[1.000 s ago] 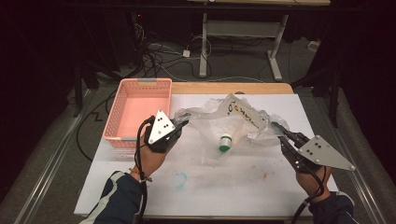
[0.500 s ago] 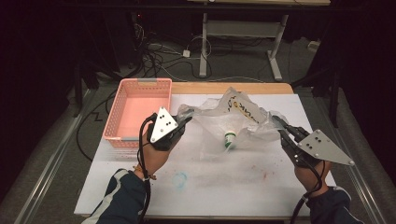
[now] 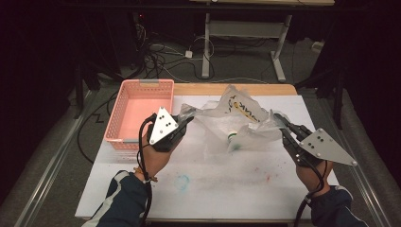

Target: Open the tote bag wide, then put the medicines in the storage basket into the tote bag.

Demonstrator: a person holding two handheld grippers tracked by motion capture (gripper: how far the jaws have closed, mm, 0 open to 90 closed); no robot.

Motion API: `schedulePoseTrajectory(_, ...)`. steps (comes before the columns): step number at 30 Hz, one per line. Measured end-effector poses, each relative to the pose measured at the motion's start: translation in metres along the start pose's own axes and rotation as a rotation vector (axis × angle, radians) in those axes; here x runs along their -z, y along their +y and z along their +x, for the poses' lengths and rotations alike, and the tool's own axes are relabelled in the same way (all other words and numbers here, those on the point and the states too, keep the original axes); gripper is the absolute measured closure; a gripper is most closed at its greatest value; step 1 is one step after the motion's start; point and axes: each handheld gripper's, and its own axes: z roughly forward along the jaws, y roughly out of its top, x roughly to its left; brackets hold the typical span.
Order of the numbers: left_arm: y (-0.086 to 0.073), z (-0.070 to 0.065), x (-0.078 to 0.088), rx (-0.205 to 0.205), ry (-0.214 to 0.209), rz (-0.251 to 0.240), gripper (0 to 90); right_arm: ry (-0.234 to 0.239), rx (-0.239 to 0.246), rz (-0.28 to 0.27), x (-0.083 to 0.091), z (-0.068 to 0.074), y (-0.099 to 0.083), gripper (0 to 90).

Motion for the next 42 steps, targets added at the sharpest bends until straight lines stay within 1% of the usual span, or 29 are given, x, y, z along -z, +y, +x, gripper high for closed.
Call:
schedulePoseTrajectory(4,0.001,-0.001,0.001,-0.003,0.004,-0.006,86.9,-0.009,0.001,-0.004,-0.001,0.0,0.002,90.0)
schedulePoseTrajectory(6,0.003,-0.001,0.002,0.003,0.003,-0.014,86.9,-0.011,0.002,-0.006,-0.001,0.0,0.004,90.0)
schedulePoseTrajectory(9,0.007,-0.002,0.002,-0.004,0.008,-0.023,86.9,-0.017,0.003,-0.016,-0.002,0.0,0.006,90.0)
schedulePoseTrajectory(11,0.009,-0.003,0.001,-0.007,0.012,-0.029,86.8,-0.021,0.008,-0.022,-0.004,0.0,0.007,90.0)
schedulePoseTrajectory(14,0.009,-0.005,-0.001,-0.004,0.014,-0.034,86.9,-0.025,0.001,-0.023,-0.007,0.001,0.007,90.0)
schedulePoseTrajectory(16,0.009,-0.006,-0.003,-0.002,0.015,-0.035,86.9,-0.034,0.006,-0.026,-0.008,0.001,0.007,90.0)
schedulePoseTrajectory(20,0.008,-0.008,-0.007,-0.002,0.041,-0.054,86.9,-0.068,-0.003,-0.036,-0.015,0.001,0.005,90.0)
schedulePoseTrajectory(22,0.008,-0.01,-0.009,-0.005,0.05,-0.061,86.9,-0.074,0.002,-0.036,-0.016,0.002,0.005,90.0)
schedulePoseTrajectory(25,0.008,-0.012,-0.012,-0.011,0.047,-0.055,87.0,-0.085,0.002,-0.036,-0.018,0.002,0.004,90.0)
schedulePoseTrajectory(26,0.008,-0.013,-0.013,-0.015,0.05,-0.055,86.9,-0.09,-0.009,-0.036,-0.02,0.002,0.003,90.0)
schedulePoseTrajectory(27,0.008,-0.013,-0.013,-0.014,0.049,-0.058,86.9,-0.09,-0.009,-0.036,-0.02,0.002,0.003,90.0)
schedulePoseTrajectory(29,0.01,-0.015,-0.011,-0.016,0.045,-0.064,86.9,-0.092,-0.011,-0.037,-0.02,0.003,0.003,90.0)
schedulePoseTrajectory(30,0.012,-0.016,-0.01,-0.024,0.043,-0.064,87.0,-0.091,-0.009,-0.041,-0.02,0.004,0.004,90.0)
schedulePoseTrajectory(33,0.015,-0.017,-0.006,-0.036,0.038,-0.071,87.0,-0.088,0.003,-0.047,-0.018,0.007,0.008,90.0)
schedulePoseTrajectory(38,0.02,-0.019,0.0,-0.04,0.039,-0.085,86.9,-0.079,0.0,-0.062,-0.016,0.01,0.014,90.0)
schedulePoseTrajectory(42,0.027,-0.024,0.008,-0.051,0.042,-0.11,87.0,-0.069,0.01,-0.074,-0.013,0.014,0.021,90.0)
